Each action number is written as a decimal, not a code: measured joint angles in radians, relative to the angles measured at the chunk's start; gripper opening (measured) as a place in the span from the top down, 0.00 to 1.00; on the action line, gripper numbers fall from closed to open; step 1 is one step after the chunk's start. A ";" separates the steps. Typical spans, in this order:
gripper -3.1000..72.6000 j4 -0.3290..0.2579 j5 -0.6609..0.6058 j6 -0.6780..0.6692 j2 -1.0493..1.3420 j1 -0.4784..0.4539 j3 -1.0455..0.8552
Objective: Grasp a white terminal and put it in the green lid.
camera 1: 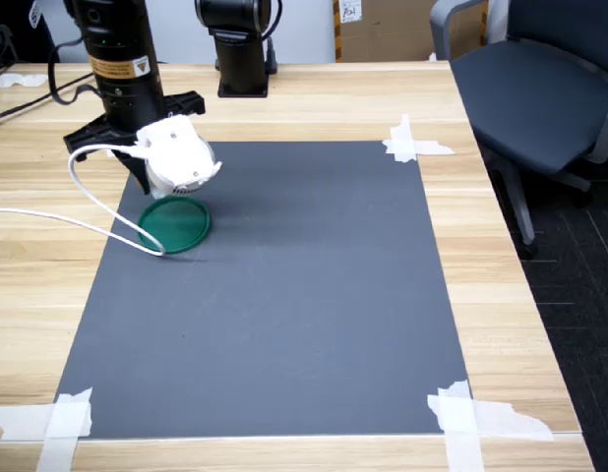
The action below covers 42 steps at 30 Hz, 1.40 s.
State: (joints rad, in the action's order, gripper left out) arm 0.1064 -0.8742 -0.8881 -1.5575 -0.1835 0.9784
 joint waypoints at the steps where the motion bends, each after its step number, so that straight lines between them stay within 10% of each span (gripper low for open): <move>1: 0.62 -0.003 0.008 -0.010 -0.003 0.000 -0.004; 22: 0.61 -0.045 0.092 -0.144 -0.066 0.000 -0.012; 33: 0.34 -0.049 0.094 -0.144 -0.066 0.000 -0.012; 42: 0.43 -0.100 0.270 -0.046 0.099 0.000 -0.014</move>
State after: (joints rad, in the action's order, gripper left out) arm 0.0060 -0.6038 -0.9339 -1.4584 -0.1835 0.9649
